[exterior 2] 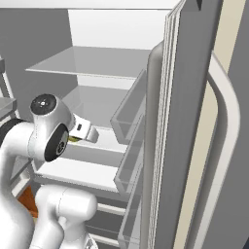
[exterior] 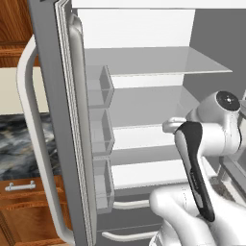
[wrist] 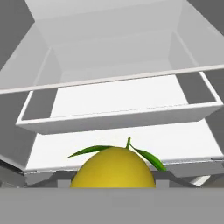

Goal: Grab the lime and lemon from the fridge, place them in the blender, close the lid, and turn on the blender to create a marinade.

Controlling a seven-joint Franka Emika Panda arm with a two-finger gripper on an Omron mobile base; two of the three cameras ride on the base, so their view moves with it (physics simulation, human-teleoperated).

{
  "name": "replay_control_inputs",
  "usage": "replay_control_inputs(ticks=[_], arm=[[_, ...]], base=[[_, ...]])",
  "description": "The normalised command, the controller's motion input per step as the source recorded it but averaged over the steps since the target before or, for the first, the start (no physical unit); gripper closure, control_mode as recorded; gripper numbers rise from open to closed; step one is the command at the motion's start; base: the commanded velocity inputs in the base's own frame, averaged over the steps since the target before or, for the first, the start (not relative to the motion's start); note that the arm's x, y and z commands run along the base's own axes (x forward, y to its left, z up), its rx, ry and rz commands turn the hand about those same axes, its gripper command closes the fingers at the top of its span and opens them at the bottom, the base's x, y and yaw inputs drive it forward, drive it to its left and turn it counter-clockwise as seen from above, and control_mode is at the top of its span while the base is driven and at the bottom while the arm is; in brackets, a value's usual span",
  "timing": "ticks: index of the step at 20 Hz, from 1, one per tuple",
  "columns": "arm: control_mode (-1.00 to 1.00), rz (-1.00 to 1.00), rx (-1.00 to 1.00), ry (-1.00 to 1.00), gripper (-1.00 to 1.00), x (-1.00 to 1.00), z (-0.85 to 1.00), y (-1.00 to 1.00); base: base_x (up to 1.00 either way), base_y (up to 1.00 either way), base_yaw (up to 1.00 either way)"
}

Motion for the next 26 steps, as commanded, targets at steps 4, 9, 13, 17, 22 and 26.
replay_control_inputs(ticks=[4, 9, 13, 17, 22, 26], arm=[[-1.0, 0.0, 0.0, 0.13, 1.0, -0.99, 0.82, -0.01], [-1.0, 0.0, 0.0, 0.1, 1.0, -0.7, 0.66, 0.0], [-1.0, 0.0, 0.0, 0.08, 1.0, 0.0, 0.19, 0.04], [-1.0, 0.0, -0.01, 0.01, 1.0, 0.14, 0.0, 0.02], [1.0, 0.0, -0.01, 0.01, 1.0, 0.1, 0.0, 0.0], [1.0, 0.0, 0.0, 0.0, 1.0, 0.0, 0.0, 0.0]], base=[[0.0, 0.0, 0.0], [0.0, 0.0, 0.0], [0.0, 0.0, 0.0], [0.0, 0.0, 0.0], [0.01, 0.0, 0.0], [0.01, 0.0, 0.0]])
